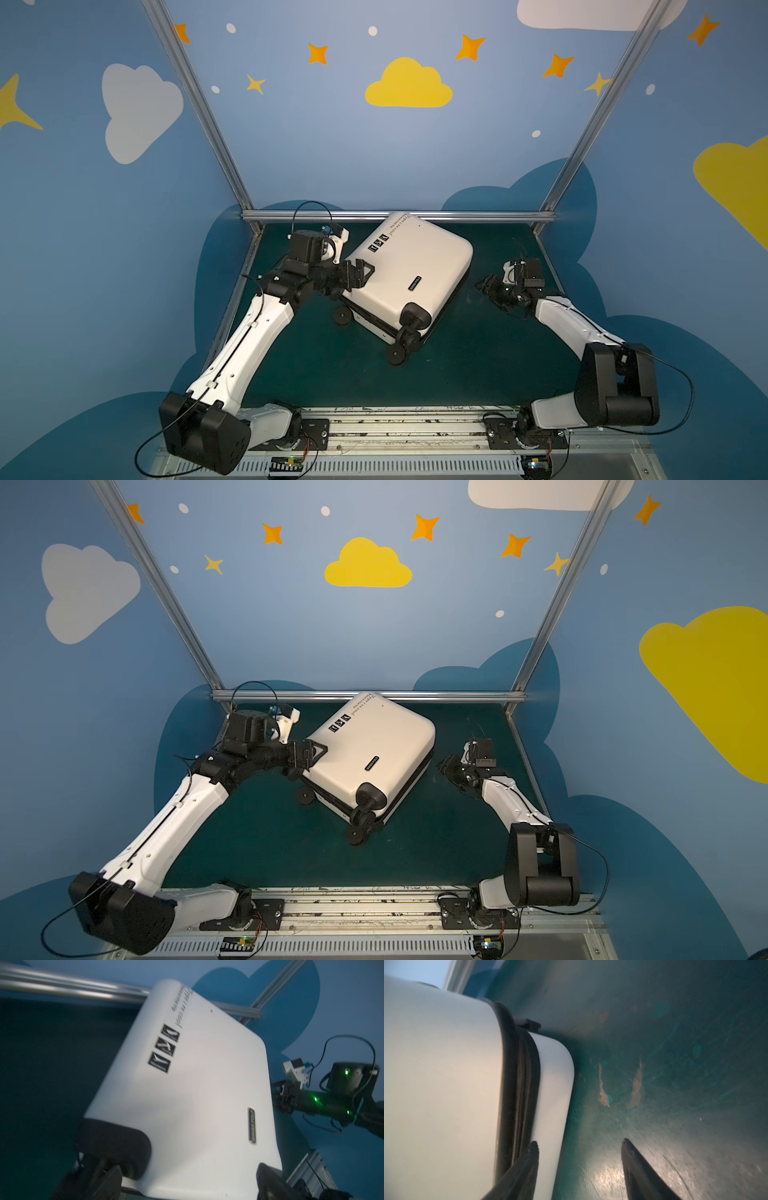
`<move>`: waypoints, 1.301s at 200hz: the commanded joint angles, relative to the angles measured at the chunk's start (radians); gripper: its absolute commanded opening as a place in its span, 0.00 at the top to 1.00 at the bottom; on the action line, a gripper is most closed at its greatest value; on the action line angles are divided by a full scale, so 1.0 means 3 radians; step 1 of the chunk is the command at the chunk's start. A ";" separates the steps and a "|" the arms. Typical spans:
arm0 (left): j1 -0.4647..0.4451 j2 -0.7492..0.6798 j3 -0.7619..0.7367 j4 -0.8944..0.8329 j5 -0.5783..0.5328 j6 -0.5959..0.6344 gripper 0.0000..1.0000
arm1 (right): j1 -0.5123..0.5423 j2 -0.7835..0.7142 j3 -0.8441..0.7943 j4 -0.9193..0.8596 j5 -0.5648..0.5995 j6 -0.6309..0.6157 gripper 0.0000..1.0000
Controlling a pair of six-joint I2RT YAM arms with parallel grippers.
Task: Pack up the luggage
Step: 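Push the suitcase's wheeled end with the left gripper while the right grips its side, then grip both long sides of the suitcase and rotate it wheels toward the robot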
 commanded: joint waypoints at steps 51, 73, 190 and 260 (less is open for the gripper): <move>0.0847 0.1380 0.1093 0.0052 0.0149 -0.0022 0.01 | -0.0014 0.0245 -0.0177 0.0282 -0.0424 0.0109 0.38; 0.0919 0.1775 0.1394 -0.0121 0.0239 0.0075 0.01 | -0.0010 0.0477 -0.0097 0.0419 -0.0561 0.0180 0.38; 0.0582 0.2282 0.1193 0.0018 0.1104 0.0058 0.01 | 0.0067 0.1999 0.1569 0.0820 -0.1398 0.0647 0.44; 0.0399 0.2180 0.0813 0.0573 0.0961 -0.0374 0.01 | -0.0021 0.2293 0.2550 0.0146 -0.1337 0.0483 0.46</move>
